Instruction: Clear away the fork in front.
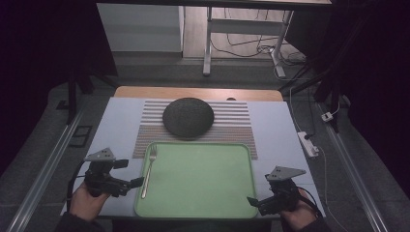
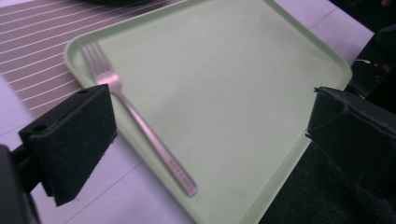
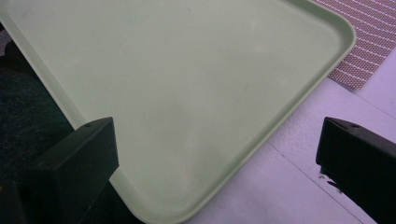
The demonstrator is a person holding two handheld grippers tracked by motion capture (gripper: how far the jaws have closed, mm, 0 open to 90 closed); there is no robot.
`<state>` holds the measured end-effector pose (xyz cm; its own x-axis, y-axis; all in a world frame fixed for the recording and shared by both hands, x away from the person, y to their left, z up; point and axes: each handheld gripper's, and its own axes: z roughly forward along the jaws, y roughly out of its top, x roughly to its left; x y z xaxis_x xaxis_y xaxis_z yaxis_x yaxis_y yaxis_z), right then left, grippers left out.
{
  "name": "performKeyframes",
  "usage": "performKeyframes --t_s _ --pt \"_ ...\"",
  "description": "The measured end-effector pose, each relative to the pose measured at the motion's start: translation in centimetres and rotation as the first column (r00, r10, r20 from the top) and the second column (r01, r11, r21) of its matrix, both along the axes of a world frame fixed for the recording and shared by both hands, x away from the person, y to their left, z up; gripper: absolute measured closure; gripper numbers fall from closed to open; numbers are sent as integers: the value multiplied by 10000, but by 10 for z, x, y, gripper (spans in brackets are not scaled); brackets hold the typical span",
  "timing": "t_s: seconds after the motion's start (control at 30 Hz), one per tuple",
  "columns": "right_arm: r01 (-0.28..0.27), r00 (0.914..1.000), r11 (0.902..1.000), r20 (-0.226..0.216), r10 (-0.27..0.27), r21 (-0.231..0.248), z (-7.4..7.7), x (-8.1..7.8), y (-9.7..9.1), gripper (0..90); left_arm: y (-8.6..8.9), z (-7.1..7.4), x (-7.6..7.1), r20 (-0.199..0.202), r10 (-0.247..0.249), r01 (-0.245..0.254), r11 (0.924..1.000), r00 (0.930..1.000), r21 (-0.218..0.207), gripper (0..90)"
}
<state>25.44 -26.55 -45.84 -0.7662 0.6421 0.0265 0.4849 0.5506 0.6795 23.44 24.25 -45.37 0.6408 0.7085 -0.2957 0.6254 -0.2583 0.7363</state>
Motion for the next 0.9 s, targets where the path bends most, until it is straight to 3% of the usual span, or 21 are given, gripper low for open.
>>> performKeyframes --t_s 0.33,0.63,0.77,0.9 --pt "92 10000 10000 -10 -92 31 0 0 -1 0 18 -6 -24 336 419 -437 9977 9986 527 0" --pt "106 9999 9999 -6 -106 28 0 0 0 0 28 -19 -40 64 696 -699 9936 9976 885 0" --pt "106 9999 9999 -4 -105 27 0 0 0 0 29 -23 -45 -93 844 -824 9875 9964 1344 0" --pt "101 9999 9999 -6 -101 -4 0 -1 0 0 31 -23 -47 -28 998 -985 9858 9950 1362 0"
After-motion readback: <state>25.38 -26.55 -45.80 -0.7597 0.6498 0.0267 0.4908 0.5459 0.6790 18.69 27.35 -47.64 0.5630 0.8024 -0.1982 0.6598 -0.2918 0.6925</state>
